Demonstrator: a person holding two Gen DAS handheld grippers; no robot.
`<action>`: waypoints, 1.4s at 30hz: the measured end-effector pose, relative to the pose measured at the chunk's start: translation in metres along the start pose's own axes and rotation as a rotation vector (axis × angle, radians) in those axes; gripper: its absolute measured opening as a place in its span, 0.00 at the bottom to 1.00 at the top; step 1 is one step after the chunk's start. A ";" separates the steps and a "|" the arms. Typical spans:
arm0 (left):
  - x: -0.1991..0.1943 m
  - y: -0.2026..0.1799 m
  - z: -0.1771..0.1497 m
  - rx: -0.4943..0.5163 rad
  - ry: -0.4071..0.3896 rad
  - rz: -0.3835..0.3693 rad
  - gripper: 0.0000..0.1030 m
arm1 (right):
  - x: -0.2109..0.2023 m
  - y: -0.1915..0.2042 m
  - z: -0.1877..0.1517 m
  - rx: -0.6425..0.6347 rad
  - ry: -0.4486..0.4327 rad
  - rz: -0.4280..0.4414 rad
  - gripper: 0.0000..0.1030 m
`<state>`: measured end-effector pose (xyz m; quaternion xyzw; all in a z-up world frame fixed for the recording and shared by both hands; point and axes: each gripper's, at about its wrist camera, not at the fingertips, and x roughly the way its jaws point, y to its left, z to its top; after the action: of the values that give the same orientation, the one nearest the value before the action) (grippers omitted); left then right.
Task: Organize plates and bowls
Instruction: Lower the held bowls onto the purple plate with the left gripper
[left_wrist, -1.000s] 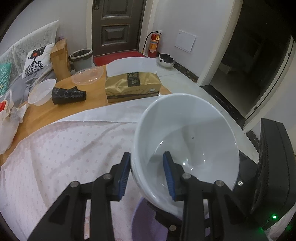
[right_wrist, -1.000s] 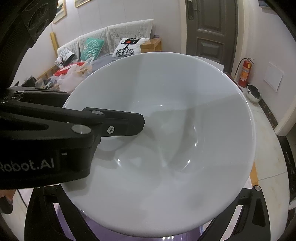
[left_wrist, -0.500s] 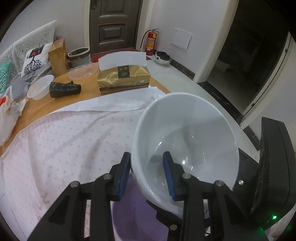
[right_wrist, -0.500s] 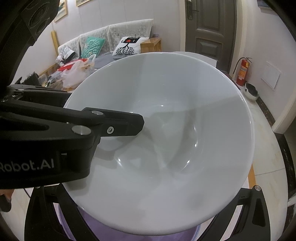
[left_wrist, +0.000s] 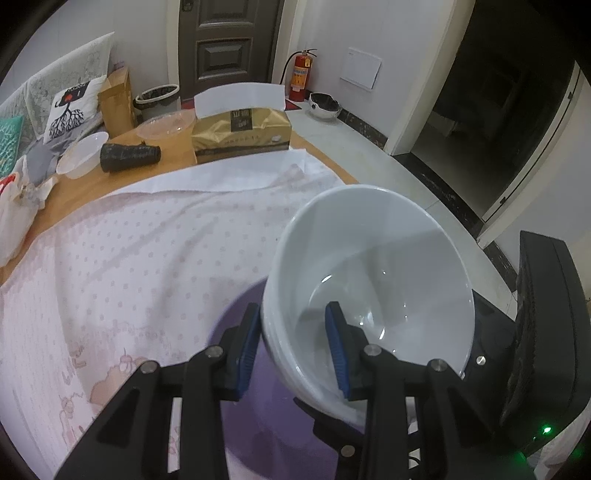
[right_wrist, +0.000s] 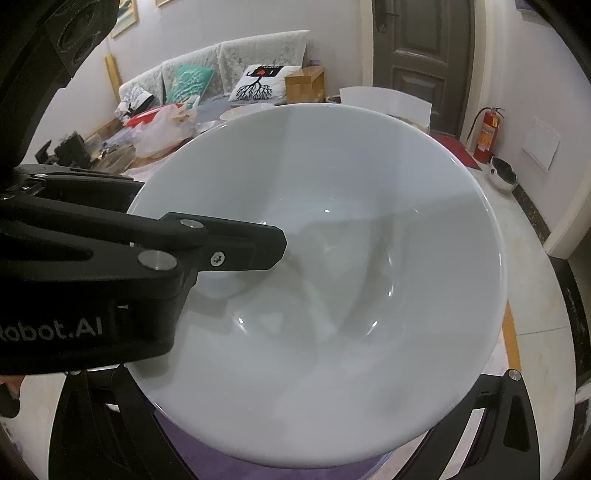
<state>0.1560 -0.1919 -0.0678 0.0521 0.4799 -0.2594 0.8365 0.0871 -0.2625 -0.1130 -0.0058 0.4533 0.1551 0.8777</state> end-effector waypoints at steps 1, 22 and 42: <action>-0.001 0.000 -0.003 0.001 0.001 0.002 0.30 | 0.000 0.001 -0.002 0.000 0.002 0.002 0.97; 0.009 0.019 -0.028 -0.025 0.037 0.012 0.30 | 0.017 0.023 -0.015 -0.039 0.046 0.009 0.97; 0.012 0.006 -0.033 -0.025 0.047 -0.024 0.30 | 0.009 0.017 -0.025 -0.060 0.068 -0.015 0.97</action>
<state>0.1382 -0.1799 -0.0966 0.0419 0.5034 -0.2619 0.8223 0.0675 -0.2481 -0.1333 -0.0409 0.4778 0.1618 0.8625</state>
